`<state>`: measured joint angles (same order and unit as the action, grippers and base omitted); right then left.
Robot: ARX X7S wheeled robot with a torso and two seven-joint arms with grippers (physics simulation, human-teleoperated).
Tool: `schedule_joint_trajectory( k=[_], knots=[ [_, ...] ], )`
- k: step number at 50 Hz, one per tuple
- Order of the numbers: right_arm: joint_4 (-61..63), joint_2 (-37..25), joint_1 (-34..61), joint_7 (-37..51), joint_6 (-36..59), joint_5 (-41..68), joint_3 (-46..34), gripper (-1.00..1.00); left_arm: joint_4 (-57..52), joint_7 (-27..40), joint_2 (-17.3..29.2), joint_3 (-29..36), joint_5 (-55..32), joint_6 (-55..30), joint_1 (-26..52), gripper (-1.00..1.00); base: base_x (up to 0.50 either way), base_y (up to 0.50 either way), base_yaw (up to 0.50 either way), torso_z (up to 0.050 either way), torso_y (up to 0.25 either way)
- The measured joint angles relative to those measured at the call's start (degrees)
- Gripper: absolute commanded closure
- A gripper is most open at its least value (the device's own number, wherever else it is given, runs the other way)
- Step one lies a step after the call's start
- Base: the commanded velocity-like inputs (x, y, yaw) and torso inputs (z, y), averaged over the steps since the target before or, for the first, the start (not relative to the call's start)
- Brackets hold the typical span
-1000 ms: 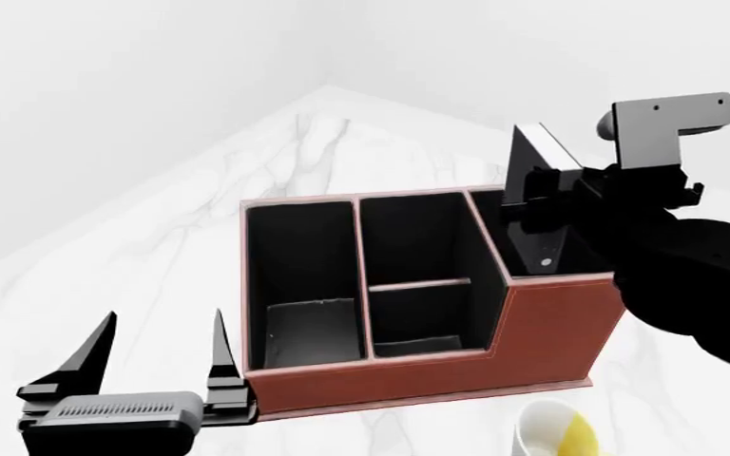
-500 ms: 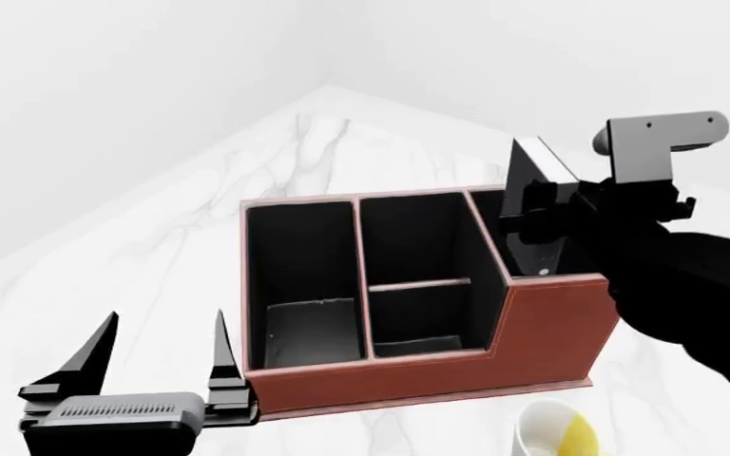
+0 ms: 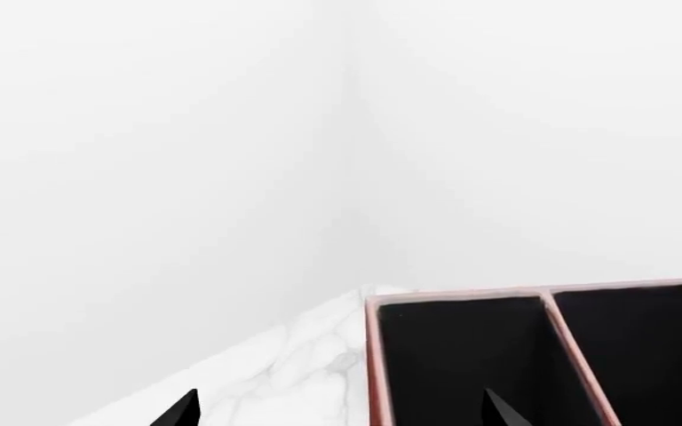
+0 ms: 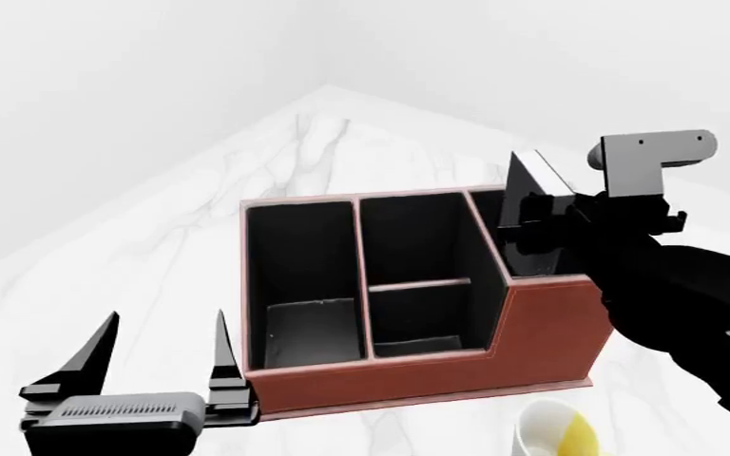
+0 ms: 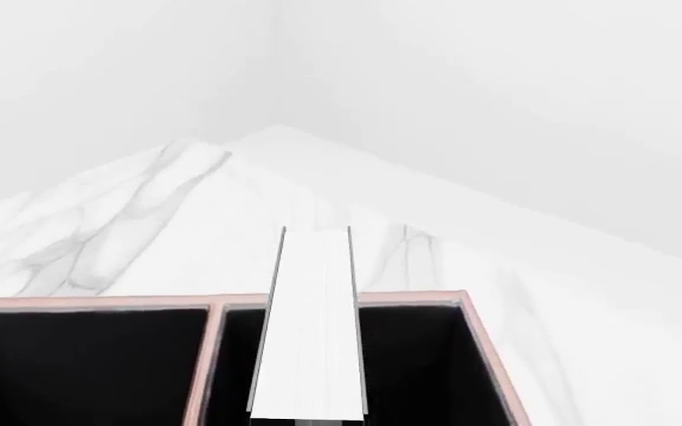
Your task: Pick up the book and place it in the right compartment of the caddy.
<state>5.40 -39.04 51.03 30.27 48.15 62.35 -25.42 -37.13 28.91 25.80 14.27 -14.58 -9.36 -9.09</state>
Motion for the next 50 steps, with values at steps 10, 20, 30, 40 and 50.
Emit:
schedule_joint_trajectory(
  k=[10, 20, 30, 40, 50],
  knots=[
    [-0.9, 0.3, -0.8, -0.7, -1.1, -0.8, -0.4, 1.0, 0.1, 0.1, 0.1, 0.1, 0.0, 0.1, 0.0, -1.0, 0.0, 0.0, 0.0, 0.0, 0.002],
    [-1.7, 0.4, -1.5, -1.4, -2.0, -1.4, -0.7, 1.0, 0.1, 0.2, 0.2, 0.2, 0.0, 0.2, 0.0, -1.0, 0.0, 0.0, 0.0, 0.001, 0.001],
    [-2.3, 0.4, -2.3, -1.9, -2.9, -2.0, -1.0, 1.0, 0.1, 0.3, 0.2, 0.3, 0.0, 0.2, 0.0, -1.0, 0.0, 0.0, 0.0, 0.0, 0.002],
    [-2.9, 0.6, -3.2, -2.4, -3.7, -2.5, -1.2, 1.0, 0.1, 0.4, 0.3, 0.4, -0.1, 0.2, 0.1, -1.0, 0.0, 0.0, 0.0, 0.0, 0.001],
    [-3.4, 0.7, -3.9, -2.8, -4.5, -2.8, -1.4, 1.0, 0.1, 0.5, 0.4, 0.5, -0.1, 0.2, 0.1, -1.0, 0.0, 0.0, 0.0, 0.001, 0.002]
  ],
)
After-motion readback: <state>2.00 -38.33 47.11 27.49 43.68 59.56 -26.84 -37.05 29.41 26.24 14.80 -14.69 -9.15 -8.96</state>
